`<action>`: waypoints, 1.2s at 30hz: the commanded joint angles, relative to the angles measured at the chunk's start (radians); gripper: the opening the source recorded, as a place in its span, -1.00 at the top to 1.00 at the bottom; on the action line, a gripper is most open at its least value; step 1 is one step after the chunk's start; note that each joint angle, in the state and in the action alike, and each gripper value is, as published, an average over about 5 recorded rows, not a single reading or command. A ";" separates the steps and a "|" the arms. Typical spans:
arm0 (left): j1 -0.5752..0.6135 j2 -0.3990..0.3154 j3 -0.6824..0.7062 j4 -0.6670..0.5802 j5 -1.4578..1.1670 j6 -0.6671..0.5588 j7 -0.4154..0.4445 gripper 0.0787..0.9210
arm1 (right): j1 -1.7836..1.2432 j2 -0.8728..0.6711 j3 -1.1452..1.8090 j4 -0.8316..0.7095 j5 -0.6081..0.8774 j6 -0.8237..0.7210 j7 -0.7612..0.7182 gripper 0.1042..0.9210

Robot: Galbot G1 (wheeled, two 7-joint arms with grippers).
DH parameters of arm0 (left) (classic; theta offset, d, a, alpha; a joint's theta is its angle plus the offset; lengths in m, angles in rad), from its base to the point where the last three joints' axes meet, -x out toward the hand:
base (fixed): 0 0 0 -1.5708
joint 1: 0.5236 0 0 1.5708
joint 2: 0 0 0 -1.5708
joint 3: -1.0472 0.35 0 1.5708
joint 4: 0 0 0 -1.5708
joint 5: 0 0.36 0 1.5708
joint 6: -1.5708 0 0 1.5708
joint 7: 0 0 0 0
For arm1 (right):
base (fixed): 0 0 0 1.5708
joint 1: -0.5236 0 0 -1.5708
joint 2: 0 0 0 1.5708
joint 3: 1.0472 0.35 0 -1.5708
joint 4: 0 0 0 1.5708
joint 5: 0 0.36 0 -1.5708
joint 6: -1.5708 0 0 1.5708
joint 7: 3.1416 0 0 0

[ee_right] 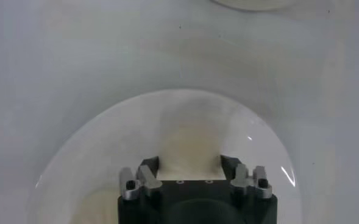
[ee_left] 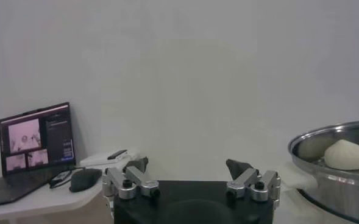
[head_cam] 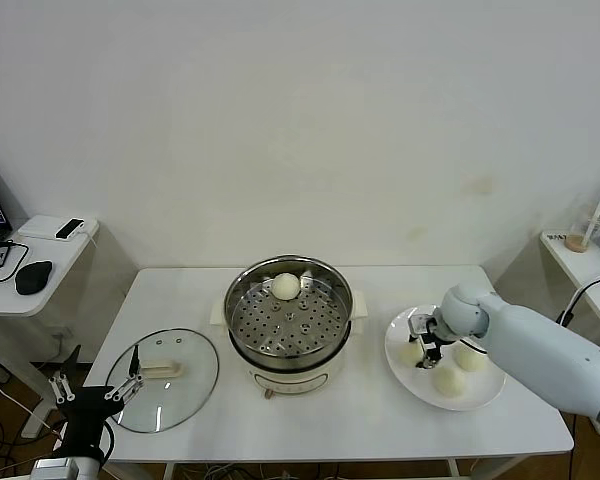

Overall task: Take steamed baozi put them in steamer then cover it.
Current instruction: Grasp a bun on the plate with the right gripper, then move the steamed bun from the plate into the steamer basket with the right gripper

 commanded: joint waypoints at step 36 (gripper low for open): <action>-0.013 -0.003 -0.017 0.000 0.005 -0.004 0.000 -0.77 | 0.691 0.430 -0.432 0.098 0.663 -0.258 0.134 -0.20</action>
